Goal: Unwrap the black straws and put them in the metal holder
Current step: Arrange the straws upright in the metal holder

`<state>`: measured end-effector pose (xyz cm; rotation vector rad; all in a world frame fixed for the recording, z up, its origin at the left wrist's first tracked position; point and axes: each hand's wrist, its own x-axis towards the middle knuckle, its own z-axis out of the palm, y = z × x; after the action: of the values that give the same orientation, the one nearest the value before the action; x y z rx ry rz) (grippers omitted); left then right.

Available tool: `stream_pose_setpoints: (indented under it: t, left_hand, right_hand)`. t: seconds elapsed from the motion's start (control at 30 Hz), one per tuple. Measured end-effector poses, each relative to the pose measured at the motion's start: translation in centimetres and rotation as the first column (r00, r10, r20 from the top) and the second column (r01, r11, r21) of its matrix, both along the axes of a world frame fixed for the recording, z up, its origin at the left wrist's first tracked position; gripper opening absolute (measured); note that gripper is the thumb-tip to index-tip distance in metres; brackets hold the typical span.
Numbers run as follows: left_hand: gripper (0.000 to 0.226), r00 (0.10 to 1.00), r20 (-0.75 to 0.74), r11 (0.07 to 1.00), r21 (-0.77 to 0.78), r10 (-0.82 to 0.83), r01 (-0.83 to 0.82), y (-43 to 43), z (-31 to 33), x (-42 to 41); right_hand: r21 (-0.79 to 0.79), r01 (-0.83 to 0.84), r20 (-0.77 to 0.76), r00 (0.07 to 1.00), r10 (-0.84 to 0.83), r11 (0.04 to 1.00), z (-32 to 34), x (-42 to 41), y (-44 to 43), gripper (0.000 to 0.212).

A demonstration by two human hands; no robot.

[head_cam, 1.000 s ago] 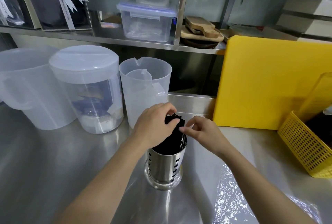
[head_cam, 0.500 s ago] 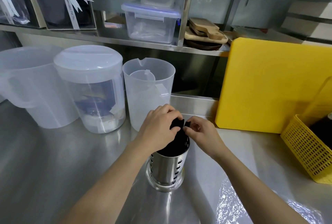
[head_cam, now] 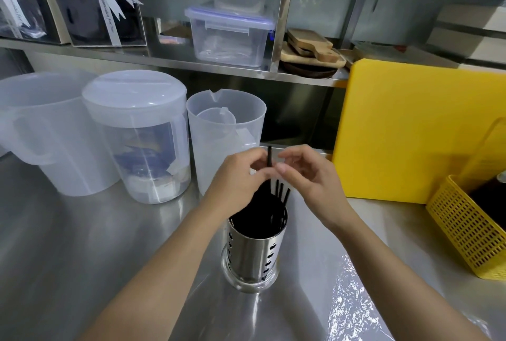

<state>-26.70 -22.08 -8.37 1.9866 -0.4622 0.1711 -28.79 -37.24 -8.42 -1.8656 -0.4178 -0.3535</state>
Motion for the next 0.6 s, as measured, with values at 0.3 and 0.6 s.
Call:
stream_pose_setpoints:
  t: [0.3,0.6]
  left_hand:
    - [0.013,0.993,-0.107,0.996,-0.072,0.042,-0.050,0.6,-0.8,0.3]
    - [0.004,0.986,-0.116,0.991,0.066,0.121,-0.114,0.3,-1.6,0.7]
  right_hand:
    - [-0.139,0.031,-0.424,0.902,-0.087,0.990,-2.7,1.6,-2.1,0.022]
    - [-0.202,0.053,-0.351,0.928,-0.123,0.978,-3.9,2.4,-0.3,0.018]
